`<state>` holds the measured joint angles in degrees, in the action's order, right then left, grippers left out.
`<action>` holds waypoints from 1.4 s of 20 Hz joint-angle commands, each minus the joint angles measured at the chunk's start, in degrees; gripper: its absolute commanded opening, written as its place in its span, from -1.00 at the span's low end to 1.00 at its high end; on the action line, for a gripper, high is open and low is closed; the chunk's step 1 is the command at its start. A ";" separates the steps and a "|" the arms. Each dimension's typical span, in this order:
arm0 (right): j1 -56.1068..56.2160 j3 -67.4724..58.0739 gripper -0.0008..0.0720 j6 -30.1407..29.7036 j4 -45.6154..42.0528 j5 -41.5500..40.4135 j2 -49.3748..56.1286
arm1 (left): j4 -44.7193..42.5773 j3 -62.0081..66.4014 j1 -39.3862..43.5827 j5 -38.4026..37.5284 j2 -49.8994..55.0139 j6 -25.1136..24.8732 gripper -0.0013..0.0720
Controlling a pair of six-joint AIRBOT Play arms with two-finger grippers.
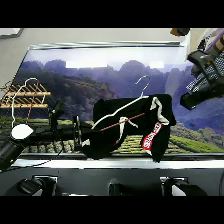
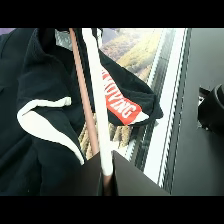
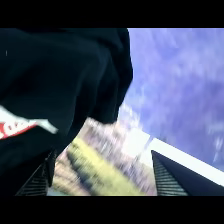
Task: Fold the clothes and pants, and hang the long-sleeved shirts on hangers.
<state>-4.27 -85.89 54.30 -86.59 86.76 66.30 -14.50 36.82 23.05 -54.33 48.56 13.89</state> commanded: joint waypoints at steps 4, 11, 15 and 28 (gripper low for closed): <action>-0.33 -0.02 0.84 -14.86 8.50 -6.62 6.56 | -0.04 0.02 0.02 -0.02 0.02 0.22 -0.87; -0.35 0.09 0.83 -23.74 13.66 -5.35 8.48 | -0.04 0.02 0.02 -0.02 0.02 0.24 -0.86; -0.35 0.09 0.83 -23.76 15.54 -5.68 10.69 | -0.04 0.02 0.02 -0.02 0.02 0.26 -0.86; -0.35 0.09 -0.85 -29.92 16.39 2.97 8.44 | -0.04 0.02 0.00 -0.04 0.00 1.11 -0.86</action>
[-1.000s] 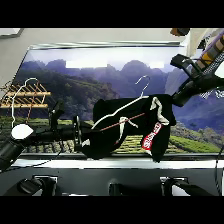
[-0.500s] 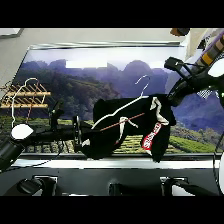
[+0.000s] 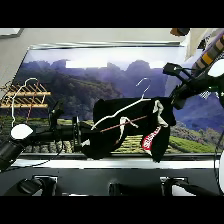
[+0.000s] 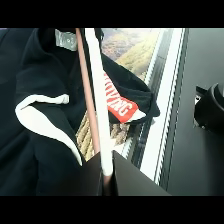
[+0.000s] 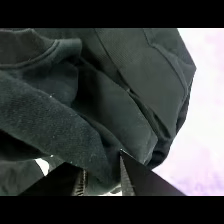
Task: Fold the clothes and pants, and hang the long-sleeved shirts on hangers.
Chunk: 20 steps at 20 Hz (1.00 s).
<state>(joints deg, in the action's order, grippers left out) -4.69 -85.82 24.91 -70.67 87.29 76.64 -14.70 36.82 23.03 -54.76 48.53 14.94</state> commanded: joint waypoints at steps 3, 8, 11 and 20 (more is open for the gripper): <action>0.07 0.02 -0.86 0.24 -0.83 3.41 -5.97 | 0.15 0.02 -0.31 1.01 0.00 3.69 -0.24; 0.07 0.98 -0.86 1.44 -2.64 4.76 -12.96 | 0.15 0.02 -3.58 8.55 -0.66 17.53 0.44; 0.07 1.68 -0.86 3.17 -3.48 4.79 -15.85 | -0.04 0.02 -7.32 12.26 -0.94 30.82 0.44; 0.07 1.68 -0.86 5.11 -3.93 4.76 -18.78 | -13.42 0.11 5.86 24.94 3.52 64.54 0.42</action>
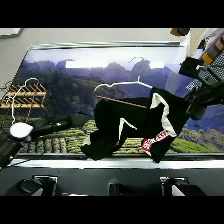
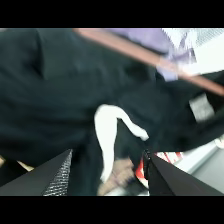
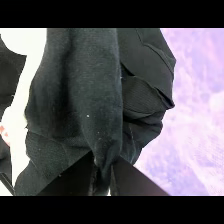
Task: Fold the clothes and pants, and hang the long-sleeved shirts on hangers.
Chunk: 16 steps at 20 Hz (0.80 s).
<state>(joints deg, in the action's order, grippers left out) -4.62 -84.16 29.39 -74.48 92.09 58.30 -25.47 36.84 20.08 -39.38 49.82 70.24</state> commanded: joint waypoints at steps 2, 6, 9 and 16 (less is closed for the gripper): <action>0.00 0.02 -0.86 0.66 -0.15 -0.22 -0.44 | -2.71 1.57 18.86 18.97 7.17 13.60 0.41; 0.00 0.02 -0.86 0.66 -0.81 -0.98 -0.44 | -2.71 13.40 31.10 22.51 22.47 14.64 0.41; 0.00 0.02 -0.86 0.63 -1.18 -1.16 -0.44 | -4.63 22.86 32.87 22.51 30.99 17.77 0.37; 0.00 0.02 -0.86 0.63 -1.49 -2.25 -0.44 | -18.25 29.79 32.11 17.38 37.29 28.87 0.28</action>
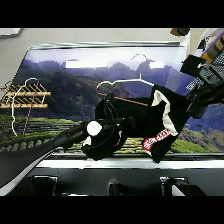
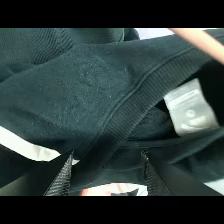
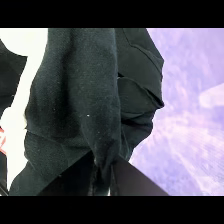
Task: Fold the clothes and pants, and hang the long-sleeved shirts on hangers.
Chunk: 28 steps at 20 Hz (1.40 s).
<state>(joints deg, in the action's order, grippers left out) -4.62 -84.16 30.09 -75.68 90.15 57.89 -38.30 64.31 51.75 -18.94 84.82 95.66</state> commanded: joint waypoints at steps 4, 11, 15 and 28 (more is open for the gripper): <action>0.00 0.02 -0.86 -0.07 -0.44 -0.79 -0.02 | -6.91 2.54 1.33 -2.99 2.32 3.43 0.89; 0.00 0.02 -0.85 -0.04 -0.44 -1.16 -0.02 | -6.99 2.51 3.30 2.38 2.84 3.45 0.90; 0.00 0.02 -0.85 0.33 -0.42 -1.20 -0.02 | -6.97 2.54 2.25 3.98 4.09 4.39 0.89; 0.00 0.02 -0.85 1.01 -1.07 -2.19 -0.02 | -6.93 2.51 -0.07 3.34 3.37 5.62 0.88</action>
<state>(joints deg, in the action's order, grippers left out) -4.62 -84.16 31.05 -76.53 88.05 57.89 -45.34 66.78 51.72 -15.44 88.03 100.79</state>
